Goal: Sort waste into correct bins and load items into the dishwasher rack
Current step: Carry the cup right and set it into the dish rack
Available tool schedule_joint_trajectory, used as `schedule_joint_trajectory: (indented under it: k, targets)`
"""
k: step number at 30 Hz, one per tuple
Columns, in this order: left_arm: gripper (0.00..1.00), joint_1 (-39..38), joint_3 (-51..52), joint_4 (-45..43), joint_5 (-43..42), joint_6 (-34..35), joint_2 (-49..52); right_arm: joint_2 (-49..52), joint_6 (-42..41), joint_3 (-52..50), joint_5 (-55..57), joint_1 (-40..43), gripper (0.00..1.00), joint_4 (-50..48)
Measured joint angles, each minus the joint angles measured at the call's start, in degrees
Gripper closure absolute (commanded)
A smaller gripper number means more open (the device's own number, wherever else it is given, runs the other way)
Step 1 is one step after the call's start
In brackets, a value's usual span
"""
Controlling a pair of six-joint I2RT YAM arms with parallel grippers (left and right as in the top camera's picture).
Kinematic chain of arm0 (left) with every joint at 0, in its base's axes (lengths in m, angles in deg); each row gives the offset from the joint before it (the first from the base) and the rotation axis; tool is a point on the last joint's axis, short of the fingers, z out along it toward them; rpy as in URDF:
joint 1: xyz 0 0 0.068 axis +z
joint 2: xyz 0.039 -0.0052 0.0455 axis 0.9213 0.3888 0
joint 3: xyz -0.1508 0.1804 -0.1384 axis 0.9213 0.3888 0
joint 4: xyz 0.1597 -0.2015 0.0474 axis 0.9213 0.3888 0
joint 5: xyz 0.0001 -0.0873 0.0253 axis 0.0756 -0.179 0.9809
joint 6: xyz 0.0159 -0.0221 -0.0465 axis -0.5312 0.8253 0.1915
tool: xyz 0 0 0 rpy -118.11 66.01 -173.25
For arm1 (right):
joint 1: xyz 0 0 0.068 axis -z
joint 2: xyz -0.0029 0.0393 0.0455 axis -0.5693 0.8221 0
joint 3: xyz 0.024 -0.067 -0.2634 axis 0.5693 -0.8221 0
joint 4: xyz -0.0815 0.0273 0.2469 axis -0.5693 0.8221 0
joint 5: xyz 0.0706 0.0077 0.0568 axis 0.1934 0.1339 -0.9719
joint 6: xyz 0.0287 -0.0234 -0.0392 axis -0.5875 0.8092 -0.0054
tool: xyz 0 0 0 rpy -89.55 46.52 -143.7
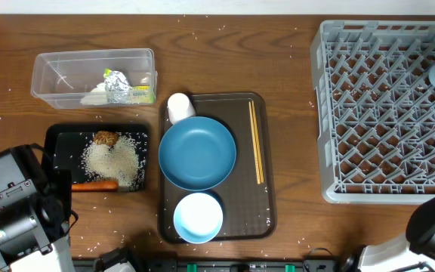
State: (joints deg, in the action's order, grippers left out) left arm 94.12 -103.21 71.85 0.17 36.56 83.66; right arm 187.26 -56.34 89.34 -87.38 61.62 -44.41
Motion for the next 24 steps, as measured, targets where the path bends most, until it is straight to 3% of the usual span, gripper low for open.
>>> schedule_joint_trajectory:
  k: [3, 7, 18, 24]
  targets:
    - [0.02, 0.00, 0.00, -0.02, 0.00, 0.00, 0.00, 2.95, 0.17, 0.00, 0.00, 1.27, 0.35, 1.05]
    - [0.02, 0.00, 0.00, 0.00, 0.00, 0.00, 0.00, 5.33, 0.52, -0.04, 0.00, 1.77, 0.19, 1.97]
    - [0.02, 0.00, 0.00, -0.02, 0.00, 0.00, 0.00, 4.09, 1.05, -0.02, -2.73, 0.42, 0.17, 2.29]
    - [0.02, 0.00, 0.00, -0.02, 0.00, 0.00, 0.00, -1.68, -1.16, -0.02, -10.78, -6.25, 0.16, 1.09]
